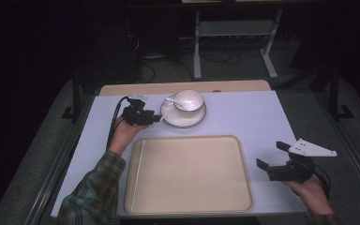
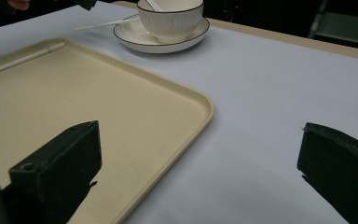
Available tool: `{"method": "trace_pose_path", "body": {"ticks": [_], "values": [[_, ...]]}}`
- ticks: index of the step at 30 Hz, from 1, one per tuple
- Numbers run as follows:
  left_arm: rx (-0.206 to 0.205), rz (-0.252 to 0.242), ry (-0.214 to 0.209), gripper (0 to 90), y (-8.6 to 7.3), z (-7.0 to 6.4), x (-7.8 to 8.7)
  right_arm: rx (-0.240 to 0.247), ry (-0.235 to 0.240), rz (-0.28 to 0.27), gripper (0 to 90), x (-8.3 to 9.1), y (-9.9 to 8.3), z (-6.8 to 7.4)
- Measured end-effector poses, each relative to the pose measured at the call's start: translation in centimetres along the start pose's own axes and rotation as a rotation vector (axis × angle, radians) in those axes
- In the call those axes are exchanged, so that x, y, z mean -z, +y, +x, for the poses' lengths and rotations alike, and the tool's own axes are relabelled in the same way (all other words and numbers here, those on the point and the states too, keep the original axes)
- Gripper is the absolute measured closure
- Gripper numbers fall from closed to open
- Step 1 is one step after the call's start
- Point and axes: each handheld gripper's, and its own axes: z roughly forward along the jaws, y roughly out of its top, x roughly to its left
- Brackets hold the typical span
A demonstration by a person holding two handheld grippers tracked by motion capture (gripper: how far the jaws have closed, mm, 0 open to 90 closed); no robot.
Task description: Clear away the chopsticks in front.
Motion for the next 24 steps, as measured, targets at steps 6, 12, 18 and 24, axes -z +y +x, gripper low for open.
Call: {"method": "trace_pose_path", "body": {"ticks": [6, 12, 18, 24], "values": [[0.008, 0.003, -0.001, 66.5, 0.8, 0.6, -1.2, -0.002, -0.002, 0.0, 0.0, 0.1, 0.0, -0.1], [0.013, 0.003, 0.004, 69.9, 1.4, 1.2, -2.3, -0.004, -0.002, -0.002, 0.0, 0.1, -0.1, -0.2], [0.01, 0.002, 0.006, 72.2, 2.0, 1.2, -3.6, -0.008, -0.005, -0.002, 0.0, 0.2, -0.1, -0.2], [0.002, 0.02, 0.019, 73.1, 2.5, 1.1, -4.8, -0.01, -0.005, -0.004, 0.0, 0.2, -0.2, -0.3]]}}
